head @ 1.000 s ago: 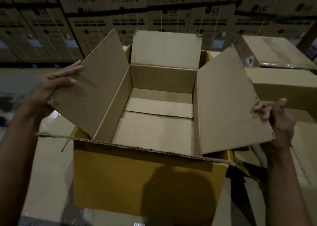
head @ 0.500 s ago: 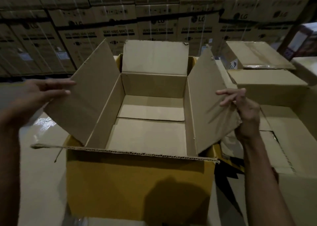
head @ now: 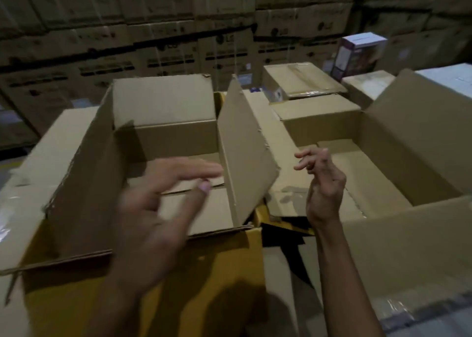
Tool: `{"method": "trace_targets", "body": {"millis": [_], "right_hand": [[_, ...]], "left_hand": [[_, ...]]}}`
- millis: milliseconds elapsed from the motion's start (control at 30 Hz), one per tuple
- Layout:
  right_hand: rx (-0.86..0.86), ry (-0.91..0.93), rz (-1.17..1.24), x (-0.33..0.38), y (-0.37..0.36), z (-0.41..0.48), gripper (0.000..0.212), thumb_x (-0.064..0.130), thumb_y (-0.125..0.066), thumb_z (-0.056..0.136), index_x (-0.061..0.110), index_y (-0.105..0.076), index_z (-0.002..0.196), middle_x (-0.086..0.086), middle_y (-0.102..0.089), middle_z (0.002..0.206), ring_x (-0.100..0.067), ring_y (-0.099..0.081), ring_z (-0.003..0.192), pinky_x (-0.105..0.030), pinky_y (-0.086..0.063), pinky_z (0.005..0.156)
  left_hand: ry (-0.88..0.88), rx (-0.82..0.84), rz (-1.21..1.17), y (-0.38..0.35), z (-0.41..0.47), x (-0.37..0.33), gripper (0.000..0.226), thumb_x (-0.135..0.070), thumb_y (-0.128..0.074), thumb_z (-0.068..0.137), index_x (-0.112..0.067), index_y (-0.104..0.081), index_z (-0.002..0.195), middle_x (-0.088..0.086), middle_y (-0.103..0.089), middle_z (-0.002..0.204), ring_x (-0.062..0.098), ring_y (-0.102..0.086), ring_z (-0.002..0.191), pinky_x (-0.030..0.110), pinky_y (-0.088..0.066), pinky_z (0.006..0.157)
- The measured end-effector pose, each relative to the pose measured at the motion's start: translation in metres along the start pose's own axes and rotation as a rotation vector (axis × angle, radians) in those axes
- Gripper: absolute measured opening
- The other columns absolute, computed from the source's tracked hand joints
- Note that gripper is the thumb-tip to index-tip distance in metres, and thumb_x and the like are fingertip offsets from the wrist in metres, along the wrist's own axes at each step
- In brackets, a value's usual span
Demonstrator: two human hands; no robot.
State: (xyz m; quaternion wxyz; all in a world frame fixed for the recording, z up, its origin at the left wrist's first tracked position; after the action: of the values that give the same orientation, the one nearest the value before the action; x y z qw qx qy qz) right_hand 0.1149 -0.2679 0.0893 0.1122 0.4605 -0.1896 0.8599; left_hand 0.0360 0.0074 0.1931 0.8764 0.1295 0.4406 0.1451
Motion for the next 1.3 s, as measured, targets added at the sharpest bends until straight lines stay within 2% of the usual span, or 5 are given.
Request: {"method": "trace_targets", "body": {"millis": [300,567,733,1033,1300], "right_hand": [[-0.347,-0.318,-0.256,-0.027,0.187,-0.021,0.046,0.034,-0.049,0.109,0.014,-0.071,0.074,-0.001,-0.069,0.077,-0.008,-0.057,0.073,-0.017,-0.044,0.067],[-0.640,-0.483,-0.418,-0.062,0.356,0.003,0.024,0.039,-0.063,0.101,0.022,-0.072,0.087,0.000,-0.070,0.089,-0.021,-0.063,0.089,-0.038,-0.051,0.081],[-0.560,-0.659,-0.841,-0.085,0.433,0.036,0.052,0.052,-0.069,0.090,0.025,-0.053,0.131,-0.010,-0.050,0.145,-0.032,-0.040,0.139,-0.057,-0.037,0.112],[-0.268,-0.810,-0.768,-0.128,0.449,0.081,0.072,0.063,-0.060,0.095,0.014,-0.056,0.148,-0.017,-0.054,0.152,-0.040,-0.049,0.137,-0.050,-0.040,0.113],[-0.543,-0.432,-0.743,-0.093,0.458,0.095,0.050,0.043,-0.058,0.104,0.013,-0.053,0.064,-0.013,-0.050,0.062,-0.032,-0.050,0.065,-0.037,-0.030,0.064]], "left_hand": [[0.094,0.363,-0.167,-0.225,-0.071,-0.041,0.015,-0.037,-0.062,0.095,-0.035,-0.075,0.103,-0.025,-0.068,0.102,-0.004,-0.062,0.100,0.029,-0.055,0.080],[1.288,0.115,-0.466,-0.357,-0.114,0.069,0.093,-0.045,-0.079,0.085,-0.010,-0.034,0.158,0.013,-0.053,0.149,0.030,-0.054,0.132,0.043,-0.045,0.110],[1.346,-0.204,-0.482,-0.396,-0.097,0.089,0.095,-0.049,-0.083,0.080,-0.013,-0.033,0.153,0.010,-0.051,0.146,0.035,-0.052,0.129,0.043,-0.044,0.108],[1.268,-0.501,-0.130,-0.398,-0.082,0.102,0.018,0.003,-0.058,0.089,-0.006,-0.051,0.074,0.005,-0.050,0.073,0.022,-0.050,0.067,0.029,-0.036,0.058],[1.100,-0.587,-0.131,-0.402,-0.081,0.082,0.038,0.009,-0.061,0.082,-0.010,-0.042,0.056,-0.002,-0.041,0.059,0.015,-0.038,0.055,0.031,-0.028,0.054]]}}
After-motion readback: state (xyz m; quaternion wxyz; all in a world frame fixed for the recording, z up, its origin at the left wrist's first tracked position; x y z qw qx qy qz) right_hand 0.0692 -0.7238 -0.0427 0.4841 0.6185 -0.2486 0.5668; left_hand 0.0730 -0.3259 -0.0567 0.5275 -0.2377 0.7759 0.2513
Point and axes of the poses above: each hand's wrist, its own z-axis towards the middle knuckle, its own y-axis out of the back of the hand, x = y × z, the point moved 8 cm from there along z, towards the middle knuckle
